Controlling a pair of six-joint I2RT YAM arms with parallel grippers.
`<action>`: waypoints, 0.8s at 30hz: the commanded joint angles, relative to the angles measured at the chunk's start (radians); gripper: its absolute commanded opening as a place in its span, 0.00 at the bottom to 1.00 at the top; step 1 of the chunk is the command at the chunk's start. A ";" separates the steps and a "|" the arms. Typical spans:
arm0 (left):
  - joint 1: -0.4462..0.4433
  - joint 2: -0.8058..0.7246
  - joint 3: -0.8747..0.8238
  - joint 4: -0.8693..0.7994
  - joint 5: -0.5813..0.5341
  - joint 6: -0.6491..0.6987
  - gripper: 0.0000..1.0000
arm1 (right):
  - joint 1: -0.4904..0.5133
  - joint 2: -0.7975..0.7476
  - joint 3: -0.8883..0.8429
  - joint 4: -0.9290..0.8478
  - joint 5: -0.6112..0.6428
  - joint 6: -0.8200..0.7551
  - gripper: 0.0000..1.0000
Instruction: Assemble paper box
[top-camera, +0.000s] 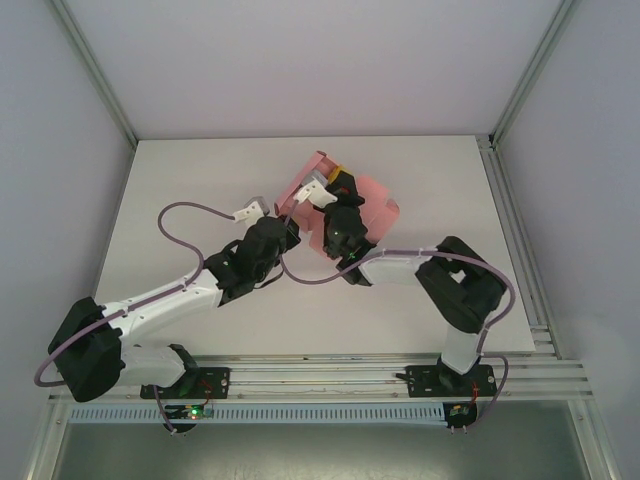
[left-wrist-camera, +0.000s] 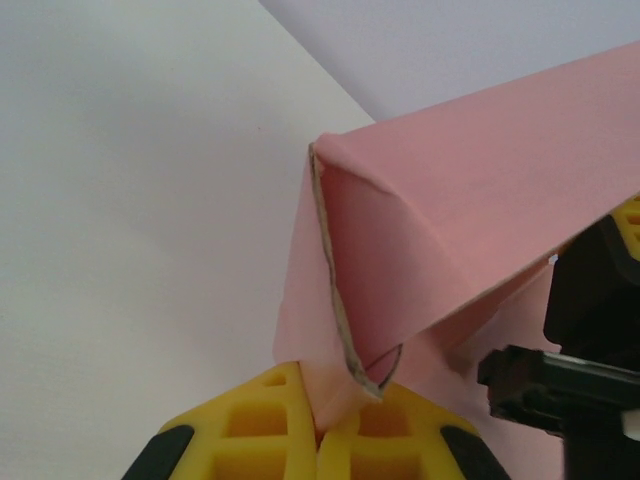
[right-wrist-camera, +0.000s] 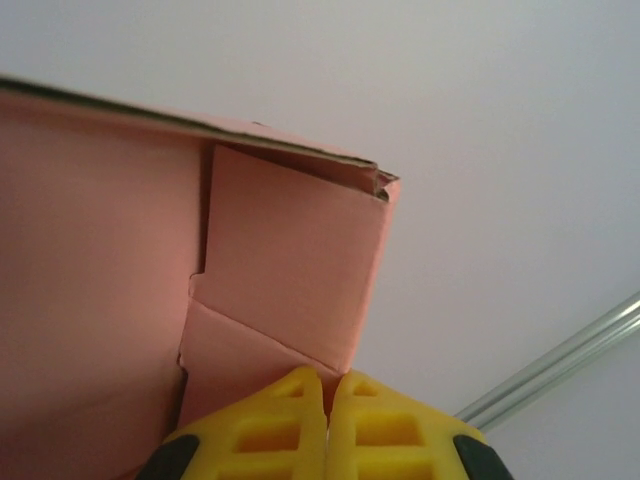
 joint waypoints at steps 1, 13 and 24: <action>-0.003 -0.001 0.016 -0.175 -0.155 -0.082 0.00 | -0.099 0.026 0.038 0.179 0.244 -0.160 0.00; 0.017 0.003 0.053 -0.123 -0.238 0.169 0.00 | -0.116 -0.452 -0.104 -0.858 -0.564 0.785 0.52; 0.130 -0.008 0.252 -0.253 -0.088 0.860 0.00 | -0.383 -1.031 -0.379 -0.822 -1.061 1.260 0.98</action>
